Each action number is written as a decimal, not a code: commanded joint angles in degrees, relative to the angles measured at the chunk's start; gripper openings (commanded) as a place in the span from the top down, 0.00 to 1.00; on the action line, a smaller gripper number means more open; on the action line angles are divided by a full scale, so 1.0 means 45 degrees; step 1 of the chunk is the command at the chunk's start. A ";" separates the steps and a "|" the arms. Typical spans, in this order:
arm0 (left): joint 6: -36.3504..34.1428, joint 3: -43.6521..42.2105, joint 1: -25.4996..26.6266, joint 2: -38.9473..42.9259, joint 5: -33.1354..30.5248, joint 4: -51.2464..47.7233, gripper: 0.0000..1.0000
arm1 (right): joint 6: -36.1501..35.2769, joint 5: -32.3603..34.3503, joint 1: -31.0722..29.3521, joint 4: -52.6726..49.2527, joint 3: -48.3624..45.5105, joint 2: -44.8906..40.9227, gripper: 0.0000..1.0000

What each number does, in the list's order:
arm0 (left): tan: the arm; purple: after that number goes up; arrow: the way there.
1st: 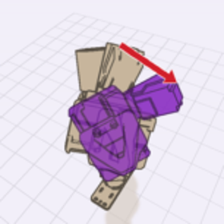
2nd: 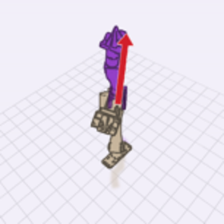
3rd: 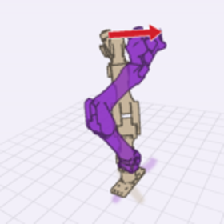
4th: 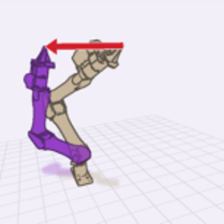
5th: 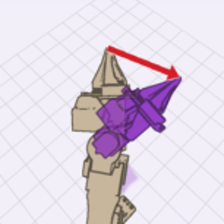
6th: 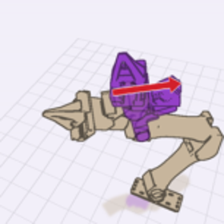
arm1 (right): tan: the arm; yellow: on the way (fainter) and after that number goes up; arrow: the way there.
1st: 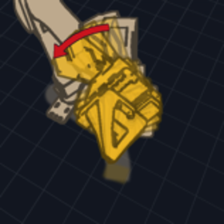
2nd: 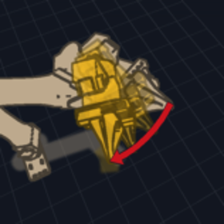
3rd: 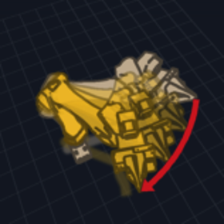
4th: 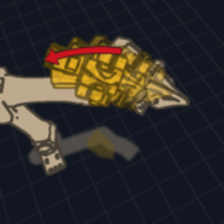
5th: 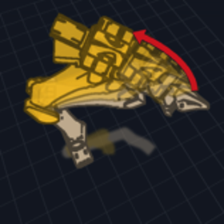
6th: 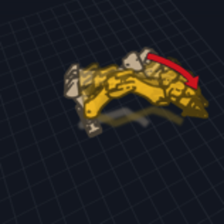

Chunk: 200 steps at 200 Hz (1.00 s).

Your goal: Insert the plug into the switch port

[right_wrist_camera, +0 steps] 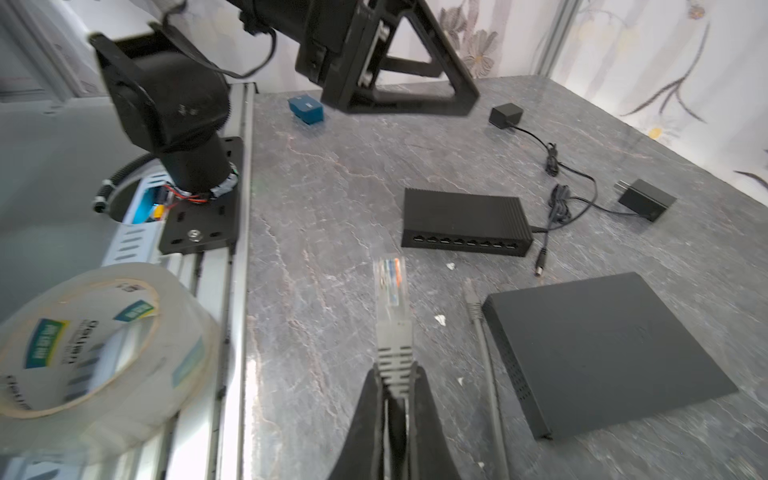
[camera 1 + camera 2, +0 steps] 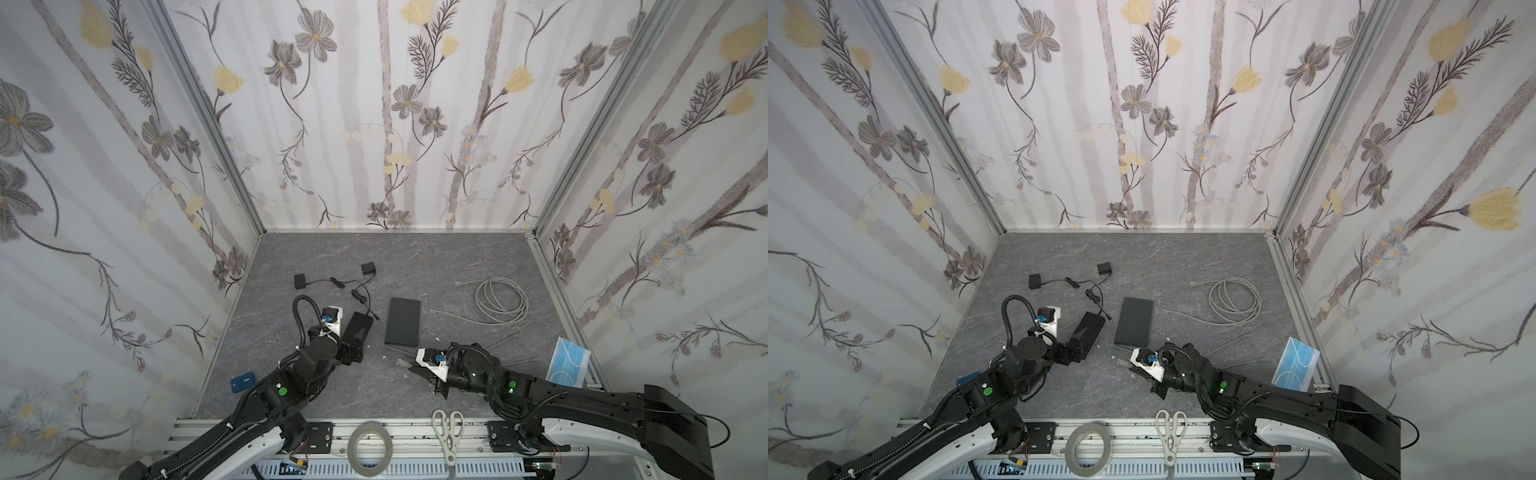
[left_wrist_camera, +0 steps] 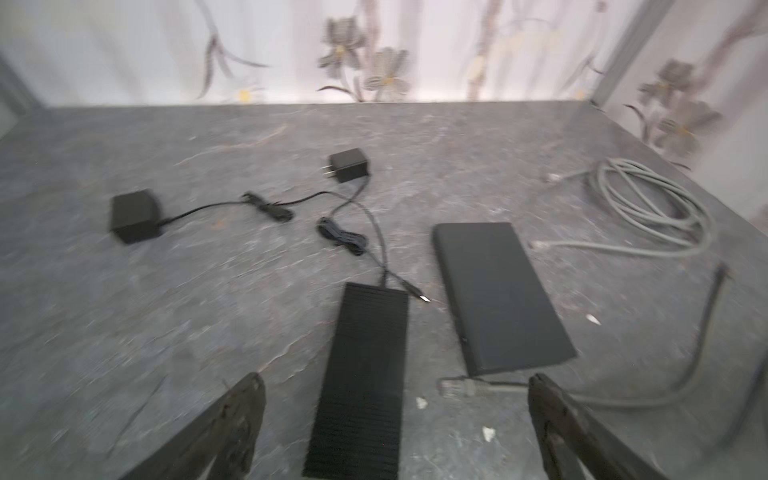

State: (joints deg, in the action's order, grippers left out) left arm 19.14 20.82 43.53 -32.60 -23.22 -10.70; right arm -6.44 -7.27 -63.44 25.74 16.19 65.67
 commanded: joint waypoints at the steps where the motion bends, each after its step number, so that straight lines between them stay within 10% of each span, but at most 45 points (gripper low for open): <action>1: 0.2607 -0.0153 -0.1604 -0.0277 -0.0167 -0.1430 0.00 | 0.0215 0.0371 0.0013 0.0571 0.0069 0.0383 0.95; 62: 0.3077 0.1273 -0.4077 -0.6297 0.2314 0.0281 0.00 | 0.1163 -0.0789 -0.0099 0.0424 0.1840 0.3537 0.94; 89: 0.3285 0.2581 -0.4142 -0.8633 0.0723 0.0031 0.00 | 0.1191 -0.0093 -0.0386 -0.1782 0.4208 0.5616 0.96; 200: 0.2066 0.3365 -0.4244 -1.0284 0.3298 0.0188 0.00 | 0.2234 0.3510 -0.0377 -0.5804 0.9935 1.0738 0.99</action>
State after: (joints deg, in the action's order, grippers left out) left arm 29.67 33.98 24.53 -75.96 -11.38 -9.63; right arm 2.33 3.68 -65.36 3.99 58.48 112.36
